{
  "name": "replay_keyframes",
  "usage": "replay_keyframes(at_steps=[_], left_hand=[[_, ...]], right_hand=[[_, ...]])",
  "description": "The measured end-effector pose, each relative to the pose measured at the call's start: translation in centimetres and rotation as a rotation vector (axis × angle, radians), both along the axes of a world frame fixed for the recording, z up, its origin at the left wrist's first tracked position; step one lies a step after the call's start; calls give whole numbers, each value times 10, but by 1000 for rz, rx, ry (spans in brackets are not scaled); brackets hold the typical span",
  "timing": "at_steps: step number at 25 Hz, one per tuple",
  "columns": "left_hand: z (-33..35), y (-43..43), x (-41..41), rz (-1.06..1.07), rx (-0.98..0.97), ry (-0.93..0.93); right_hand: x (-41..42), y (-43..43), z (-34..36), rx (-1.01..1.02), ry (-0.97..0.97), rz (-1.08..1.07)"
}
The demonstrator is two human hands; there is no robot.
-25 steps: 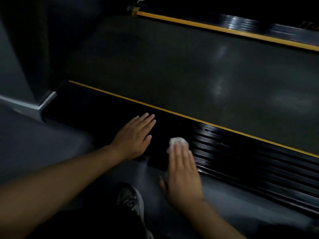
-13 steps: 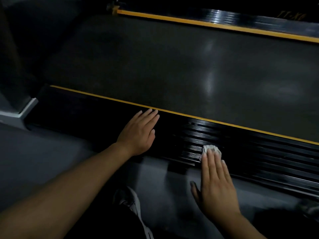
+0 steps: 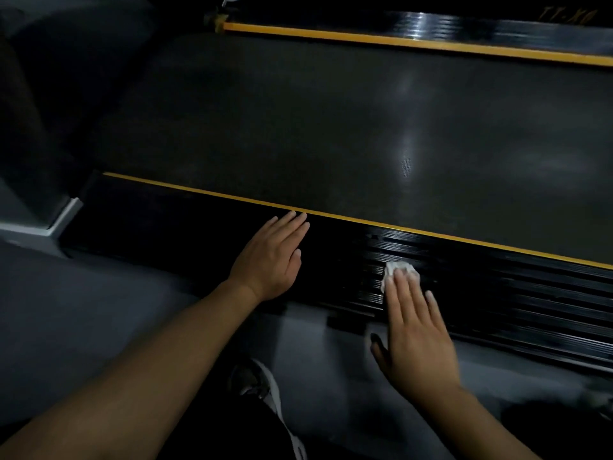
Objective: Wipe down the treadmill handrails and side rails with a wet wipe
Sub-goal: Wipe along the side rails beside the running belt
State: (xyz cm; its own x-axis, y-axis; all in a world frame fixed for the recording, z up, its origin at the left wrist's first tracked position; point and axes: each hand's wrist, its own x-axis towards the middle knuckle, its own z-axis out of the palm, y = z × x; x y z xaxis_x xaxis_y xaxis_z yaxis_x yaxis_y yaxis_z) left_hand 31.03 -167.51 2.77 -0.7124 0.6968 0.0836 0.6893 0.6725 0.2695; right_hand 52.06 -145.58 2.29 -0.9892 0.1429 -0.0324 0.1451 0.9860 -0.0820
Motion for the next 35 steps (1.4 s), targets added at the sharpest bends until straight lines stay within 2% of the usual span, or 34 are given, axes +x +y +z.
replay_keyframes(at_steps=[2,7,14,20,26,29,32,35], left_hand=[[-1,0,0,3,8,-1],[0,0,-1,6,-9,17],[1,0,0,9,11,17],[-1,0,-3,5,-10,16],[0,0,-1,2,9,20],[-1,1,-1,6,3,20],[-1,0,-3,26,-20,-5],[-3,0,-2,5,2,23]], right_hand=[[-10,-10,-1,16,-23,-6],[-73,-83,10,-45,-8,195],[-26,-20,3,23,35,27],[-80,-77,9,-62,-6,207],[-24,-13,12,0,-51,6],[-74,-45,22,-57,-193,166],[-129,-62,30,24,-251,355],[-102,-23,27,32,-223,268]])
